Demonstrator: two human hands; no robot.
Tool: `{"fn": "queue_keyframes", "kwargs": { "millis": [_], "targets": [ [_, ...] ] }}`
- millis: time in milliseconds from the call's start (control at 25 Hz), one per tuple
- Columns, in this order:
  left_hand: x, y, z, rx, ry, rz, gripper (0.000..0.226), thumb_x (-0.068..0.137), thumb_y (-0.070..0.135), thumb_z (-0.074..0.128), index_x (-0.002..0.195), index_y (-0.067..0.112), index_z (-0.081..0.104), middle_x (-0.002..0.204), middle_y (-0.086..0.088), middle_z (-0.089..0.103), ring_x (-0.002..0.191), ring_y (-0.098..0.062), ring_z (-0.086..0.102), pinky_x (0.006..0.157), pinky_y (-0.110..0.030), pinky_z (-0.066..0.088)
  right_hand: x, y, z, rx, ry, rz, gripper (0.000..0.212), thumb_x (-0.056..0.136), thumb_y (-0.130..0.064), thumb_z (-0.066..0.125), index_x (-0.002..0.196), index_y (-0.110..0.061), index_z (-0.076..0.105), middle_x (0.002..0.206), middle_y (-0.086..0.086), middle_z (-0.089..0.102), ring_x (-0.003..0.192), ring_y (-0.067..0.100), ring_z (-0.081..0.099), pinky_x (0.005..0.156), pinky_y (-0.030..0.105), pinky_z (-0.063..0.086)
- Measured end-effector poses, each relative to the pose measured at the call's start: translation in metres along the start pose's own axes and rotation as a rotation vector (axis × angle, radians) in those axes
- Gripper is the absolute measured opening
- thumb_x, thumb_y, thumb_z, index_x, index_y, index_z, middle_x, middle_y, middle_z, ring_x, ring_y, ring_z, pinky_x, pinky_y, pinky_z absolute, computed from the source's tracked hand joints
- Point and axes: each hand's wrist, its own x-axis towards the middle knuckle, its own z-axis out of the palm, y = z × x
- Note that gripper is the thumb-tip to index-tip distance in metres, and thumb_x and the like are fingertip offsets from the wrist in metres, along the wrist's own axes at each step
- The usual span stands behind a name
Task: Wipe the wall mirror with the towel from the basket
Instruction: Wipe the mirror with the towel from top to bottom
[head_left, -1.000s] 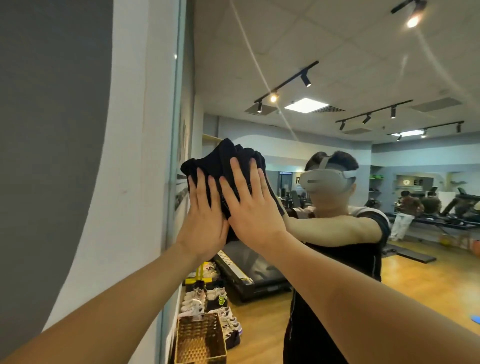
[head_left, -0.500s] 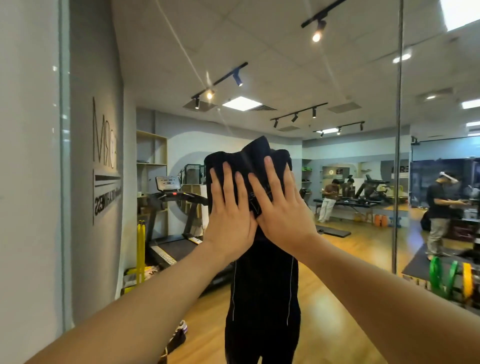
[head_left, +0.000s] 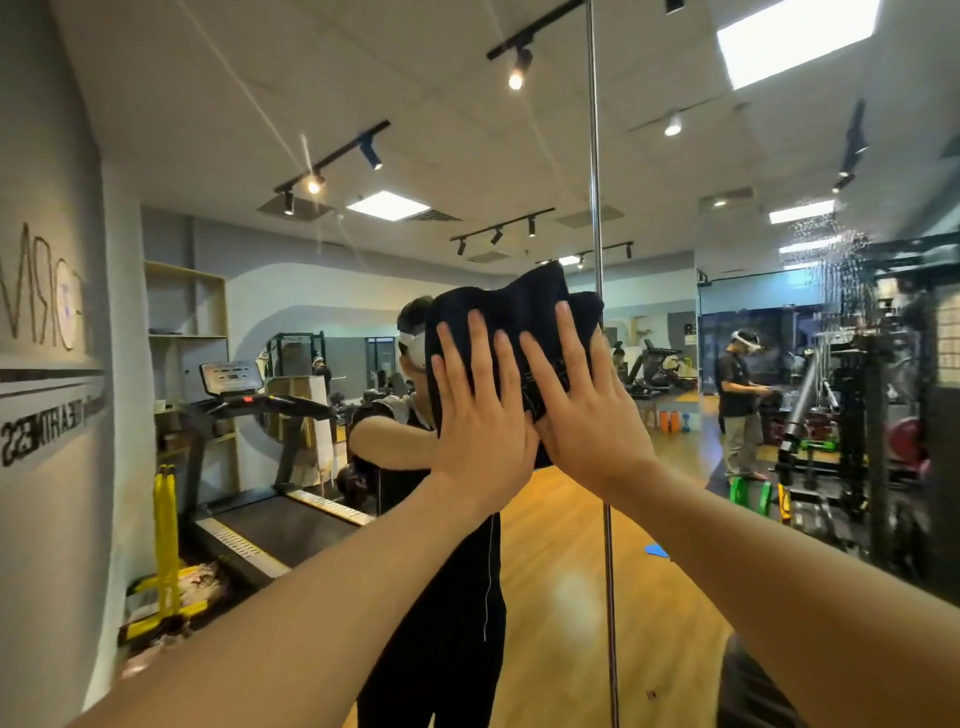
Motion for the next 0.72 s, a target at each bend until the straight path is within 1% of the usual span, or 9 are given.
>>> {"fn": "queue_keyframes", "kwargs": {
  "millis": [80,160,240,320,400,480,560,600,720],
  "targets": [
    [0.005,0.015,0.008,-0.005,0.017,0.011,0.079,0.099,0.044,0.019,0.162,0.002,-0.004,0.166,-0.026,-0.02,0.152,-0.051,-0.018,0.123,-0.067,0.01,-0.008,0.015,0.001,0.018,-0.002,0.028,0.067,0.105,-0.041,0.037,0.163,-0.012,0.021,0.168,0.03,0.009,0.15,0.055,0.02,0.123,0.057,0.019],
    [0.008,0.023,0.017,-0.012,0.035,0.03,0.079,0.1,0.041,0.027,0.162,0.003,-0.002,0.167,-0.024,-0.019,0.152,-0.05,-0.017,0.123,-0.067,0.009,-0.014,0.025,0.005,0.024,-0.02,0.042,0.067,0.107,-0.042,0.036,0.164,-0.012,0.019,0.169,0.03,0.006,0.151,0.056,0.018,0.124,0.06,0.021],
    [0.01,0.023,0.019,-0.011,0.053,0.044,0.081,0.1,0.038,0.037,0.162,0.003,-0.001,0.168,-0.023,-0.016,0.153,-0.05,-0.016,0.123,-0.067,0.008,-0.013,0.027,0.006,0.027,0.001,0.043,0.066,0.107,-0.043,0.034,0.163,-0.01,0.023,0.168,0.031,0.009,0.15,0.057,0.02,0.124,0.059,0.018],
    [0.013,0.021,0.018,-0.031,0.066,0.054,0.08,0.1,0.036,0.037,0.162,0.003,-0.002,0.168,-0.023,-0.014,0.153,-0.049,-0.014,0.123,-0.067,0.008,-0.005,0.028,0.006,0.033,0.015,0.034,0.066,0.107,-0.044,0.03,0.162,-0.009,0.025,0.167,0.032,0.011,0.15,0.058,0.018,0.124,0.058,0.013],
    [0.026,0.018,0.015,-0.038,0.086,0.056,0.078,0.1,0.035,0.035,0.162,0.003,-0.001,0.168,-0.024,-0.012,0.153,-0.05,-0.013,0.122,-0.068,0.009,0.01,0.035,0.007,0.027,-0.014,0.013,0.067,0.107,-0.044,0.025,0.164,-0.009,0.02,0.168,0.032,0.005,0.153,0.057,0.009,0.126,0.062,0.011],
    [0.047,0.018,0.009,-0.019,0.102,0.037,0.078,0.1,0.035,0.033,0.162,0.003,-0.001,0.168,-0.025,-0.011,0.153,-0.051,-0.012,0.121,-0.069,0.011,0.031,0.046,0.007,0.0,-0.04,0.01,0.069,0.107,-0.046,0.023,0.165,-0.01,0.012,0.169,0.03,-0.002,0.155,0.054,0.001,0.126,0.064,0.011],
    [0.074,0.016,0.0,-0.002,0.104,0.023,0.078,0.099,0.038,0.029,0.162,0.004,-0.003,0.168,-0.024,-0.013,0.153,-0.05,-0.014,0.122,-0.069,0.01,0.055,0.057,0.004,-0.061,-0.06,-0.004,0.07,0.108,-0.046,0.022,0.166,-0.011,0.003,0.169,0.028,-0.006,0.155,0.052,-0.006,0.125,0.064,0.011],
    [0.088,0.014,-0.006,0.0,0.106,0.022,0.078,0.099,0.039,0.028,0.162,0.004,-0.003,0.168,-0.024,-0.014,0.153,-0.049,-0.015,0.123,-0.068,0.008,0.069,0.061,0.001,-0.063,-0.04,-0.003,0.07,0.107,-0.044,0.026,0.166,-0.011,0.004,0.169,0.028,-0.004,0.155,0.052,-0.006,0.125,0.065,0.013],
    [0.121,0.006,-0.024,0.017,0.113,0.042,0.079,0.097,0.043,0.022,0.162,0.006,-0.004,0.168,-0.022,-0.017,0.153,-0.047,-0.017,0.125,-0.064,0.002,0.098,0.065,-0.009,0.013,0.079,0.081,0.074,0.102,-0.033,0.052,0.164,-0.009,0.02,0.169,0.03,0.006,0.153,0.057,0.006,0.123,0.066,0.022]
  ]
}}
